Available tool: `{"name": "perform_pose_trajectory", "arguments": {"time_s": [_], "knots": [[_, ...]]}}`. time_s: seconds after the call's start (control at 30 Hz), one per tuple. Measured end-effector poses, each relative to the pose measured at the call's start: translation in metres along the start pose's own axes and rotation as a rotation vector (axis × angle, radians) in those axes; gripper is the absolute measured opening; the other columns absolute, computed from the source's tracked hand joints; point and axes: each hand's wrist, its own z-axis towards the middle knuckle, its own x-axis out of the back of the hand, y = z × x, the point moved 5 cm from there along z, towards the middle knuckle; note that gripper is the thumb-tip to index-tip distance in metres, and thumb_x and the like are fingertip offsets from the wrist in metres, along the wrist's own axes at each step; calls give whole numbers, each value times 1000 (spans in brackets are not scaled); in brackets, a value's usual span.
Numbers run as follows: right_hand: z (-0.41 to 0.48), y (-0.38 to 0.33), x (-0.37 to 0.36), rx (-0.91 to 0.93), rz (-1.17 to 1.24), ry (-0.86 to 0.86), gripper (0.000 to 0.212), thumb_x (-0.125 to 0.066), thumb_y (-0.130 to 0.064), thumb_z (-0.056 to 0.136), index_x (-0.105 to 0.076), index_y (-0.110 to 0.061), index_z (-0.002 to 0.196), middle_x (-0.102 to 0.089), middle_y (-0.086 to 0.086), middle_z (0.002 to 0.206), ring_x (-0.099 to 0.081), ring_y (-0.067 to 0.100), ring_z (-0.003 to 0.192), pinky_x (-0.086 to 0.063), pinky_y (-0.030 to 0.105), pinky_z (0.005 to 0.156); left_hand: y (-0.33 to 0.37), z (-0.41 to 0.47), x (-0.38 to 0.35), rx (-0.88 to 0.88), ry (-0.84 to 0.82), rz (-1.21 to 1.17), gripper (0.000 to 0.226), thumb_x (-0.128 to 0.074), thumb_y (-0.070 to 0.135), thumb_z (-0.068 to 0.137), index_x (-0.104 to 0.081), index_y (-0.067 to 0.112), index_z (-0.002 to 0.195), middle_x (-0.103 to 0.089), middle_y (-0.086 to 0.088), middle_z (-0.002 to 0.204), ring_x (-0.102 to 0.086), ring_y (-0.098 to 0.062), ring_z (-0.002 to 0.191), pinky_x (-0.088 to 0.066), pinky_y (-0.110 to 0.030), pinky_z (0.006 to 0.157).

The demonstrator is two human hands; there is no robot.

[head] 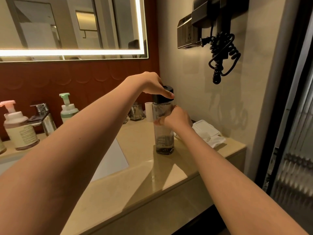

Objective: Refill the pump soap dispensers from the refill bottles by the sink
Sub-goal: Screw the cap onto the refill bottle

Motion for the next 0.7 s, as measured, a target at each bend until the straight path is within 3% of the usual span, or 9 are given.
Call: {"name": "perform_pose_trajectory", "arguments": {"time_s": [0.1,0.17,0.23,0.3,0.33,0.43,0.53,0.6,0.7], "knots": [[0,-1,-1,8,1,3,73,-79,-44,70,-44,-16,128,-55,6,126,-52,28,115,-46,40,89,-3,2,0,43,84,57,75,-54,75,70,-64,13,112,-66,-3,101,-60,-17,86,-41,-21,56],[0,-1,-1,3,3,2,73,-79,-45,70,-45,-16,127,-55,6,126,-52,28,115,-45,39,87,-1,3,-2,36,15,48,68,-57,66,76,-58,16,122,-62,-3,113,-58,-21,99,-45,-26,69],[1,-1,1,-2,-1,-3,73,-79,-45,70,-45,-16,127,-55,6,125,-52,28,114,-45,37,84,4,-3,-4,20,-153,-8,55,-59,33,89,-41,23,139,-46,-5,136,-44,-27,123,-40,-37,92],[1,-1,1,0,-1,-8,72,-79,-44,70,-45,-15,127,-56,6,124,-53,27,113,-44,35,81,6,-9,-1,10,-243,-7,64,-50,3,89,-28,25,145,-33,-7,146,-29,-28,134,-30,-41,105],[0,-1,1,0,-2,-7,72,-79,-44,70,-45,-15,127,-56,6,124,-53,27,113,-45,35,82,6,-10,-1,7,-258,-6,66,-49,0,89,-26,25,145,-32,-7,147,-29,-28,135,-28,-42,107],[1,-1,1,-2,-22,2,72,-79,-44,71,-45,-16,128,-56,6,125,-53,27,113,-46,37,85,5,-10,-3,-2,-243,-37,62,-56,19,89,-28,29,144,-41,-7,139,-51,-24,112,-40,-40,93],[1,-1,1,1,-33,-3,73,-78,-45,71,-45,-15,128,-56,6,124,-53,28,113,-47,38,87,1,0,-1,-20,-151,-7,53,-61,40,86,-45,19,133,-57,-4,113,-60,-16,82,-45,-28,69],[1,-1,0,8,-38,2,73,-78,-46,70,-46,-14,128,-56,6,124,-53,28,113,-48,39,88,-1,5,1,16,-41,49,52,-60,60,79,-58,13,100,-60,0,84,-57,-13,66,-40,-21,53],[1,-3,-1,11,-42,7,72,-78,-46,71,-46,-14,127,-57,6,123,-53,27,112,-48,39,89,2,5,2,79,202,247,64,-49,77,71,-49,14,63,-48,2,61,-43,-9,53,-28,-19,48]]}}
